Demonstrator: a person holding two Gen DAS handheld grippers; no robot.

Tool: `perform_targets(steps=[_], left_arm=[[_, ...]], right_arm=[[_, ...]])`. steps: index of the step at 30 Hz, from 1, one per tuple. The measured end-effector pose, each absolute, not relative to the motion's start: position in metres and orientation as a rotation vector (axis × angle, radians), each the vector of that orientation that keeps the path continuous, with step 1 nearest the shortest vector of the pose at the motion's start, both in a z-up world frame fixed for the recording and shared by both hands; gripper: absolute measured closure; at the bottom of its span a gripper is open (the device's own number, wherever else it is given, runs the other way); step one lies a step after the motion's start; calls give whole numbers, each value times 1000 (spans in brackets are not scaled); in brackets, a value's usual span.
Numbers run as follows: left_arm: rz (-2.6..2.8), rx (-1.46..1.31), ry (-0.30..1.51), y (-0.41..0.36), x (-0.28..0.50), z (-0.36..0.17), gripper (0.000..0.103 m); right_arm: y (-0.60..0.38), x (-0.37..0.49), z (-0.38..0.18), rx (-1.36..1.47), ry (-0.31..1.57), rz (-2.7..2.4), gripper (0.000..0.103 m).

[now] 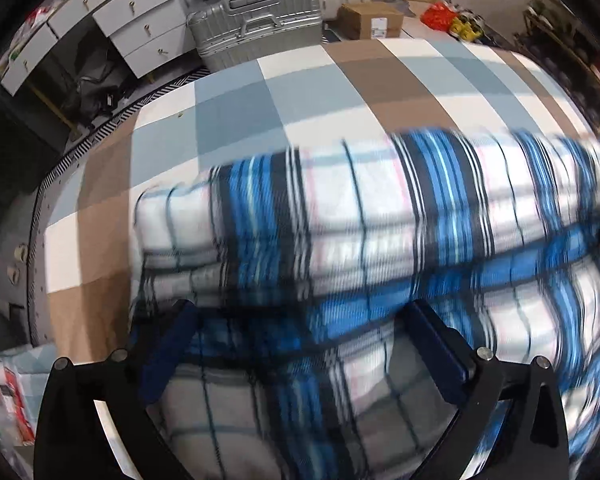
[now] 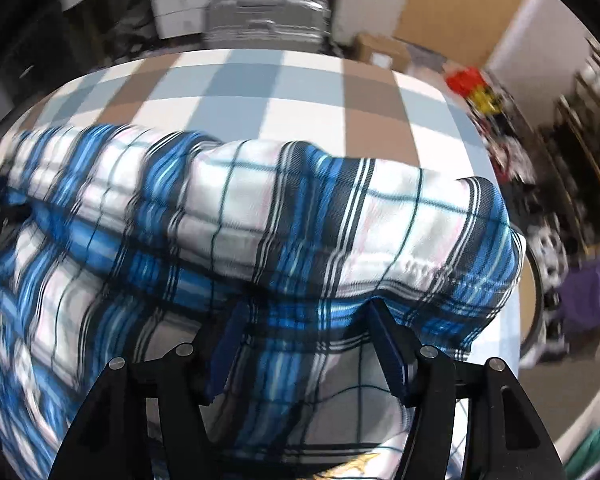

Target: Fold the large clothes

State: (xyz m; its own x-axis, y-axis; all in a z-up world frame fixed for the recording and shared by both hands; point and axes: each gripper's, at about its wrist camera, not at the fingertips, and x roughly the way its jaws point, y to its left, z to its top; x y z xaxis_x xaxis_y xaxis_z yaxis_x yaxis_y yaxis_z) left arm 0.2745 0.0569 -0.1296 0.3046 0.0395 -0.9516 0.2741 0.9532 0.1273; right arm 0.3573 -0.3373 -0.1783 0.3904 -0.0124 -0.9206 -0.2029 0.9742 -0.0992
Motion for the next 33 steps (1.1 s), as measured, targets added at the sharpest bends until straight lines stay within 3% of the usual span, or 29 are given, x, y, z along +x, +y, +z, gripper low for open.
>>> perform_targets(steps=[2, 5, 10, 13, 18, 20, 22, 23, 30, 33], left_arm=[[-151, 321, 1244, 46, 262, -117, 2], [-166, 340, 1169, 42, 238, -98, 2], [-161, 446, 1266, 32, 205, -129, 2], [-137, 489, 1242, 30, 173, -122, 2], [-135, 375, 1170, 46, 109, -77, 2], [-134, 324, 1137, 50, 78, -60, 2], [-126, 312, 1107, 56, 40, -48, 2], [-105, 326, 1093, 59, 26, -45, 2], [-27, 251, 974, 81, -12, -41, 2], [16, 155, 823, 76, -35, -29, 2]], right_arm=[[-346, 334, -179, -186, 1150, 173, 42], [-347, 299, -186, -229, 1148, 231, 33], [-357, 263, -175, -147, 1151, 200, 33], [-363, 229, -151, -80, 1125, 243, 33], [-365, 142, -87, 51, 914, 326, 32], [-364, 106, -67, 131, 830, 370, 23], [-358, 70, -55, 210, 752, 462, 5], [-353, 65, -52, 230, 735, 518, 2], [-339, -32, -65, 319, 479, 576, 0], [-339, -33, -73, 274, 500, 440, 0]])
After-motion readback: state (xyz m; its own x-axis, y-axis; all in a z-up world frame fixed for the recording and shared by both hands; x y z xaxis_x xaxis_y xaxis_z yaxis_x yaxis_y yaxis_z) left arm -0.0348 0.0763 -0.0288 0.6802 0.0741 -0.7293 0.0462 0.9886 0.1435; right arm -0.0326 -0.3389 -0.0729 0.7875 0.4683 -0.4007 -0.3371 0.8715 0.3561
